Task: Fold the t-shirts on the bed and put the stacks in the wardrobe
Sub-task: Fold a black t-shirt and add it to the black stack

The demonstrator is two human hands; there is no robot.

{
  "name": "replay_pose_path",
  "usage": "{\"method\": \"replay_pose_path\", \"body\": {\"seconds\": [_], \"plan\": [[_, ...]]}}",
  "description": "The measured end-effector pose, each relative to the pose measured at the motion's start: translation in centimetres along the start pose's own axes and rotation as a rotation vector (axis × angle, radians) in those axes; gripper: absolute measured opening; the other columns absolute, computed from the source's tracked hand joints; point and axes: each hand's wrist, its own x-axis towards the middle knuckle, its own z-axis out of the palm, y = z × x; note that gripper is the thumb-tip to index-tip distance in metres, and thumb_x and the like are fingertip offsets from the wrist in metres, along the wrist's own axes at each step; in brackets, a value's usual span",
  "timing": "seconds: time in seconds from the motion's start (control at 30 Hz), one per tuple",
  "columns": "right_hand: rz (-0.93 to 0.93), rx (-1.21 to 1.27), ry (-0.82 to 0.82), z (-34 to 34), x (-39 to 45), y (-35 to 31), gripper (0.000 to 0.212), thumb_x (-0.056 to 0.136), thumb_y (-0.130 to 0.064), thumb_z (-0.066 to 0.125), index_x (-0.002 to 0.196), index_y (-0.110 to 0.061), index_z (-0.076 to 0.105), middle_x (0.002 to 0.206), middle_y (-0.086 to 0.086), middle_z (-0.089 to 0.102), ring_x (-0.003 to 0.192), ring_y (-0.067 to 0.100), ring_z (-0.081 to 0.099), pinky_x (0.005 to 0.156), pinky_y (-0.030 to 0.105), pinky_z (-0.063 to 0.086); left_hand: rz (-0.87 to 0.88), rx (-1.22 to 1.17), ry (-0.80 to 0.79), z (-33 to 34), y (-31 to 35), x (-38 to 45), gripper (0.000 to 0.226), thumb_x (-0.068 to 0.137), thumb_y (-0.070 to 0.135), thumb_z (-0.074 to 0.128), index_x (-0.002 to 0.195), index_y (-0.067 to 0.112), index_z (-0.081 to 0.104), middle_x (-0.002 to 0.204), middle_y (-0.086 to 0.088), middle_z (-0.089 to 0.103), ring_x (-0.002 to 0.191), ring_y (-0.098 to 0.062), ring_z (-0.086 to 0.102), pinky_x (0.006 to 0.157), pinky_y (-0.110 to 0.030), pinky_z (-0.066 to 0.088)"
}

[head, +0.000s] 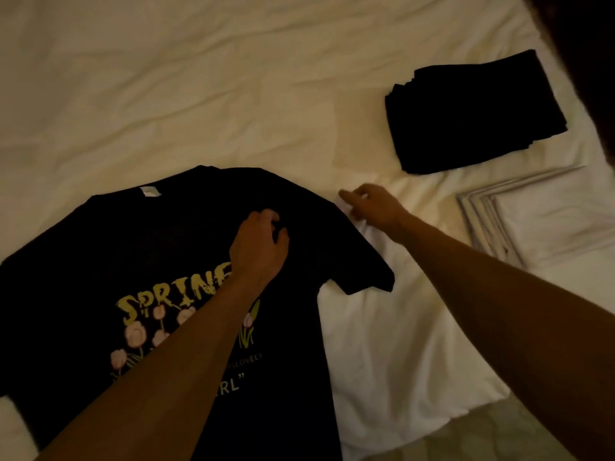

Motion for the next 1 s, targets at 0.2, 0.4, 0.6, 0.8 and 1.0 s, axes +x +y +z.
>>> {"method": "replay_pose_path", "body": {"seconds": [0.2,0.4,0.6,0.8,1.0], "plan": [[0.256,0.135,-0.536,-0.7,-4.1,5.7,0.056,0.084,-0.057,0.066,0.12,-0.014,0.063,0.109,0.006,0.073,0.102,0.022,0.07,0.09,0.035,0.054,0.401,0.527,-0.213,0.6,3.7,4.3,0.065,0.093,0.043,0.058,0.149,0.022,0.033,0.154,-0.006,0.028,0.144,-0.032,0.018,0.114,-0.046,0.02],[0.214,0.462,-0.459,-1.5,-5.4,7.3,0.027,0.093,-0.015,0.061,0.118,-0.008,0.064,0.105,0.008,0.072,0.1,0.023,0.067,0.087,0.033,0.055,0.456,0.564,-0.444,-0.1,6.5,6.9,0.03,0.091,0.036,0.059,0.115,0.018,0.054,0.111,-0.007,0.055,0.107,-0.03,0.051,0.091,-0.038,0.036],[0.218,1.13,-0.344,-3.6,-6.3,6.9,0.016,0.09,-0.029,0.061,0.084,-0.015,0.066,0.098,0.009,0.068,0.083,0.021,0.066,0.075,0.034,0.054,0.155,0.076,-0.577,-0.9,7.0,7.4,0.021,0.094,0.037,0.061,0.103,0.019,0.056,0.104,-0.002,0.062,0.081,-0.015,0.058,0.065,-0.029,0.042],[0.39,0.705,-0.279,-2.3,-5.4,8.7,0.031,0.097,-0.041,0.055,0.098,-0.011,0.063,0.086,0.007,0.063,0.066,0.017,0.059,0.059,0.028,0.049,0.042,0.192,-0.71,-0.4,8.5,8.0,0.056,0.096,0.062,0.044,0.127,0.02,0.064,0.135,-0.006,0.058,0.114,-0.026,0.058,0.086,-0.029,0.04],[0.262,0.323,-0.513,-1.3,-5.4,7.6,0.077,0.078,-0.062,0.07,0.114,0.006,0.065,0.084,0.017,0.058,0.073,0.028,0.055,0.074,0.032,0.046,0.185,0.228,-0.764,-1.2,9.3,8.7,0.024,0.095,0.042,0.06,0.091,0.022,0.073,0.103,0.002,0.068,0.091,-0.016,0.06,0.078,-0.029,0.042]]}}
